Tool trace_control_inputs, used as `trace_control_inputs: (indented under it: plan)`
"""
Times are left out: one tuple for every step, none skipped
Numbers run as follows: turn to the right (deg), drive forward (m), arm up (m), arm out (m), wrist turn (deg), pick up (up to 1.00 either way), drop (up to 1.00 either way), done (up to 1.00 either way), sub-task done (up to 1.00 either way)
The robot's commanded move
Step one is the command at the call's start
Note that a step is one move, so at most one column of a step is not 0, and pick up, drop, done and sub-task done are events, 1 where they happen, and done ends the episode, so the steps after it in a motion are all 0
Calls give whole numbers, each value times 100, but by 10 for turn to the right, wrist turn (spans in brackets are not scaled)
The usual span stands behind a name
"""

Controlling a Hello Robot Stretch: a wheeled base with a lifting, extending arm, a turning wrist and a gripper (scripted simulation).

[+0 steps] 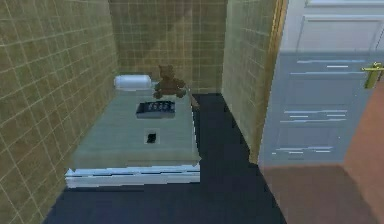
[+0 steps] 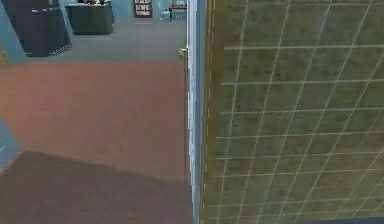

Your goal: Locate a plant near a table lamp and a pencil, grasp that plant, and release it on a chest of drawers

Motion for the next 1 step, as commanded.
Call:
trace_control_inputs:
  plan:
    - [450, 0, 0, 0, 0, 0, 0, 0, 0]
